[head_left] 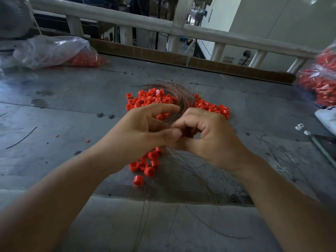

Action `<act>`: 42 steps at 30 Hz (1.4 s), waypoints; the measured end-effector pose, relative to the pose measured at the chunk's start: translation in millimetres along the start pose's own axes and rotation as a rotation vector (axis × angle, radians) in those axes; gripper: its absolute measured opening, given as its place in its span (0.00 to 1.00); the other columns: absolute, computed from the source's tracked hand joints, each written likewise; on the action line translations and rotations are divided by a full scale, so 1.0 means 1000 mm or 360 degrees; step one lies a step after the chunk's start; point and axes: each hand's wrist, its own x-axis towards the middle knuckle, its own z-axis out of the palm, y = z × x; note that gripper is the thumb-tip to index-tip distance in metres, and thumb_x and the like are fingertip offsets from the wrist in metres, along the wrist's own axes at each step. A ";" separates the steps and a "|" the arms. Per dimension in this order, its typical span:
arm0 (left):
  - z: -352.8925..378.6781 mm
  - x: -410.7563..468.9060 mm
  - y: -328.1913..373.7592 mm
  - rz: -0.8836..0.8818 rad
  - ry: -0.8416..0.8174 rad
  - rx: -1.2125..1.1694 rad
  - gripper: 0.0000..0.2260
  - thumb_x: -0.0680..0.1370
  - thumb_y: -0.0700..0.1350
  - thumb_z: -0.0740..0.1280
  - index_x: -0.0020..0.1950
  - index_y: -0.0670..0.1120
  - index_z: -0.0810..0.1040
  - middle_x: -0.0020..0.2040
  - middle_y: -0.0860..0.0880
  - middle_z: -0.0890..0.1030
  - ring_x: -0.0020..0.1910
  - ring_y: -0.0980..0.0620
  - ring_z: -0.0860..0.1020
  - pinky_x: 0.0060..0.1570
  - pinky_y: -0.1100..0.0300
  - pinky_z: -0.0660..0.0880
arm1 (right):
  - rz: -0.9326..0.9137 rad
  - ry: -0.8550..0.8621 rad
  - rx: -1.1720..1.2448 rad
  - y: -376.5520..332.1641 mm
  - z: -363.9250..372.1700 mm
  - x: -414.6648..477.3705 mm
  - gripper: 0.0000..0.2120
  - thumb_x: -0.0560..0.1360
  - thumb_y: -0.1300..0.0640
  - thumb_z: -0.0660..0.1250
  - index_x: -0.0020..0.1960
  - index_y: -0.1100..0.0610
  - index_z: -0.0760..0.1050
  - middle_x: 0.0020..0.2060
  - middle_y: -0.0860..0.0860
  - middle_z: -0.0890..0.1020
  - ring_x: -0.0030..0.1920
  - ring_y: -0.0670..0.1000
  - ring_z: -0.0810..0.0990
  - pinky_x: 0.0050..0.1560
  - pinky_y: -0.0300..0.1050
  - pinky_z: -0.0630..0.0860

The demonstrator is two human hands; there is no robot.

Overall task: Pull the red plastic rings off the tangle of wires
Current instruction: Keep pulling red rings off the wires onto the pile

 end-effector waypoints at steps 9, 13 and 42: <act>-0.013 0.005 0.004 -0.0067 0.0119 -0.0647 0.09 0.64 0.39 0.66 0.41 0.43 0.83 0.37 0.43 0.84 0.33 0.53 0.82 0.32 0.65 0.78 | 0.0261 0.0025 0.0046 0.009 -0.008 0.000 0.08 0.69 0.59 0.72 0.39 0.47 0.77 0.30 0.39 0.77 0.34 0.33 0.76 0.36 0.25 0.69; -0.014 0.005 0.004 -0.0090 0.0101 -0.0641 0.08 0.65 0.39 0.65 0.37 0.41 0.84 0.38 0.43 0.83 0.34 0.53 0.82 0.34 0.65 0.78 | 0.0247 0.0022 -0.0040 0.009 -0.008 0.000 0.05 0.70 0.60 0.71 0.39 0.50 0.79 0.32 0.38 0.77 0.35 0.33 0.76 0.36 0.25 0.69; -0.035 0.043 -0.059 -0.0117 0.0810 0.1341 0.15 0.73 0.41 0.68 0.59 0.47 0.75 0.50 0.51 0.71 0.46 0.53 0.72 0.47 0.61 0.64 | 0.0321 -0.0301 -0.0550 0.017 -0.005 -0.001 0.05 0.73 0.53 0.68 0.45 0.53 0.80 0.37 0.40 0.76 0.40 0.41 0.75 0.44 0.38 0.73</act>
